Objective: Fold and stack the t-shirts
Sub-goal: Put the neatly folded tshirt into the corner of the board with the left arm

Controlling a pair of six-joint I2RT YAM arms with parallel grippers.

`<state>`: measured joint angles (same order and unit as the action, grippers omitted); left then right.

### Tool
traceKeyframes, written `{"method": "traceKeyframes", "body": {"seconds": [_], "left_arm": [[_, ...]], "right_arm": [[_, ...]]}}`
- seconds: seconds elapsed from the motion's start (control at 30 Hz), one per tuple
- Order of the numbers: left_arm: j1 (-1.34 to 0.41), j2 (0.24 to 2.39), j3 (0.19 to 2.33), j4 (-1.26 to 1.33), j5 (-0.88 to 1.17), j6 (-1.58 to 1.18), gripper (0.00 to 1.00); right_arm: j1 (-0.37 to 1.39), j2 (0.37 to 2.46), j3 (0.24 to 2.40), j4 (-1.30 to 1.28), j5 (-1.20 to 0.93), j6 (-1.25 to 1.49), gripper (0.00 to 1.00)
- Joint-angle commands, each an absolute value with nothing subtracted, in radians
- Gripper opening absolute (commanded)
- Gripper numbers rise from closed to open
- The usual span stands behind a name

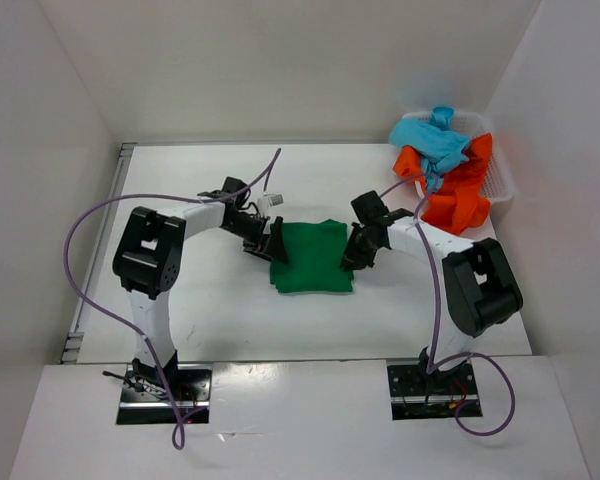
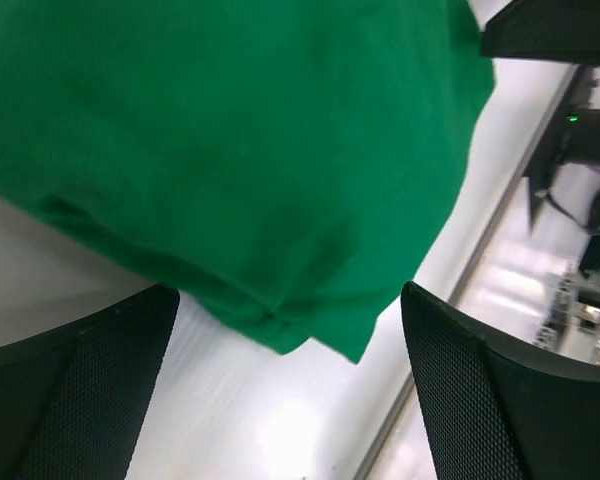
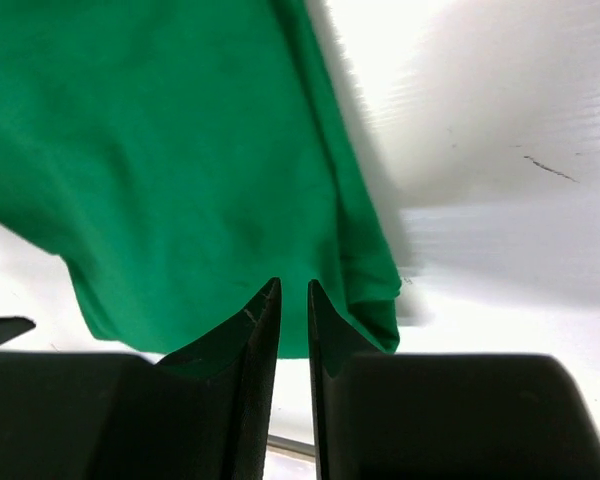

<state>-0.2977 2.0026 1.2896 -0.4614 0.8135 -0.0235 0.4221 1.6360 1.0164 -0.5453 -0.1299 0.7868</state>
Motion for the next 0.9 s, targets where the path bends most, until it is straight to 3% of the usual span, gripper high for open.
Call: {"method": "traceKeyframes", "body": {"seconds": [0.0, 0.17, 0.3, 0.33, 0.4, 0.47, 0.5, 0.6, 0.87], "left_arm": [[-0.322, 2.101, 1.302, -0.474, 0.773, -0.051, 1.00], [-0.348, 2.147, 1.336, -0.474, 0.669, -0.063, 0.97], [-0.357, 2.174, 1.348, -0.463, 0.605, -0.086, 0.57], [-0.357, 2.174, 1.359, -0.463, 0.591, -0.086, 0.50], [-0.357, 2.197, 1.368, -0.463, 0.569, -0.086, 0.48], [-0.357, 2.210, 1.381, -0.463, 0.569, -0.077, 0.39], [-0.357, 2.210, 1.394, -0.463, 0.580, -0.077, 0.24], [-0.357, 2.200, 1.404, -0.453, 0.568, -0.066, 0.00], [-0.201, 2.134, 1.427, -0.477, 0.468, 0.044, 0.00]], "right_arm": [[0.408, 1.643, 1.008, -0.508, -0.140, 0.813, 0.21], [0.399, 1.620, 1.048, -0.560, -0.103, 0.804, 0.21], [0.367, 1.565, 1.057, -0.569, -0.094, 0.813, 0.21], [0.367, 1.539, 1.057, -0.578, -0.094, 0.813, 0.21], [0.348, 1.514, 1.046, -0.578, -0.094, 0.813, 0.21], [0.339, 1.482, 1.035, -0.589, -0.094, 0.813, 0.21], [0.339, 1.473, 1.035, -0.600, -0.084, 0.813, 0.21], [0.319, 1.439, 1.035, -0.636, -0.075, 0.792, 0.21], [0.305, 1.364, 1.026, -0.669, -0.054, 0.772, 0.21]]}}
